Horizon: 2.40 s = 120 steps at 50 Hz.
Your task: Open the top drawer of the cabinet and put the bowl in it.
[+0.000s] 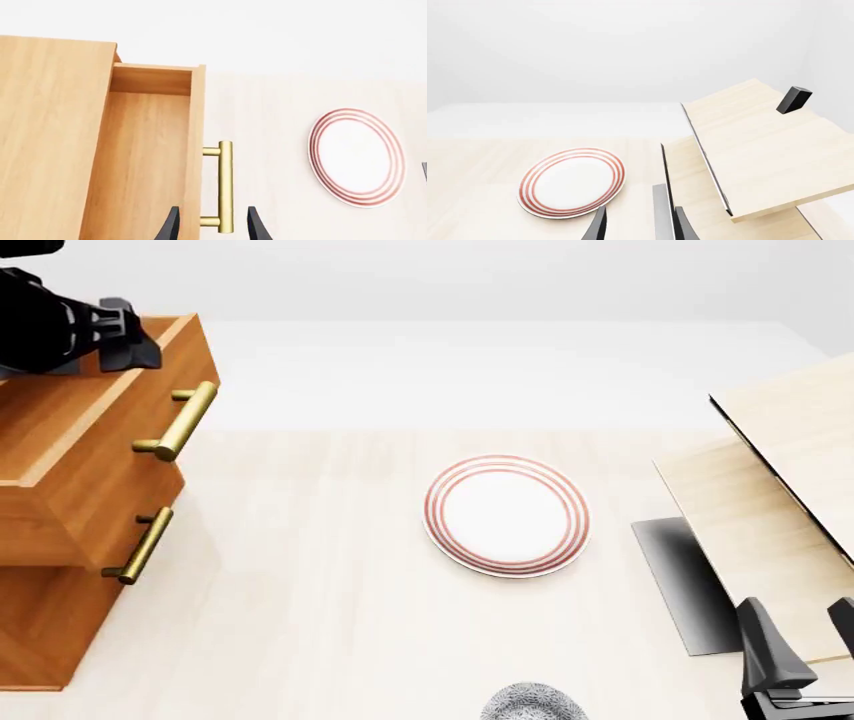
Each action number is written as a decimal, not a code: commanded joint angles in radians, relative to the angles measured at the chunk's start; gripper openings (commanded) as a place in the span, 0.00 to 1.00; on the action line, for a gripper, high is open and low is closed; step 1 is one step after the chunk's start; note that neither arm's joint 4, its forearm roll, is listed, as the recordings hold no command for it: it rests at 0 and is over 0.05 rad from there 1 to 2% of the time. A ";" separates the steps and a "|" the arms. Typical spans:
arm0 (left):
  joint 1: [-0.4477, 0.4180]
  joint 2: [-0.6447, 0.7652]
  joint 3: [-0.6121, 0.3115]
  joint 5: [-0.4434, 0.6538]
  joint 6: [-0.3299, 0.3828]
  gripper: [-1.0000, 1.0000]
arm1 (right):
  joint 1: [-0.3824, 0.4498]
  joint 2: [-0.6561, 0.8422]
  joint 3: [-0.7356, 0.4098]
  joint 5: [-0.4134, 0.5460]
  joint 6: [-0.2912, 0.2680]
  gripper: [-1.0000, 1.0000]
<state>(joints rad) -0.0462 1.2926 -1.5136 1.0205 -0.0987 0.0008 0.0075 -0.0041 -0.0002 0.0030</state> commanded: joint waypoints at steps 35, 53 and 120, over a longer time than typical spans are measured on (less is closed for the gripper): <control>0.012 0.012 0.100 -0.078 0.005 1.00 | 0.000 -0.001 0.001 0.000 0.000 1.00; 0.018 0.020 0.138 -0.108 0.014 1.00 | 0.000 -0.001 0.001 0.000 -0.001 1.00; -0.170 0.055 0.091 -0.091 -0.034 1.00 | 0.000 -0.001 0.001 0.000 0.000 1.00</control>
<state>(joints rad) -0.1814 1.3502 -1.4176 0.9310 -0.1240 0.0007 0.0076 -0.0041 -0.0002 0.0034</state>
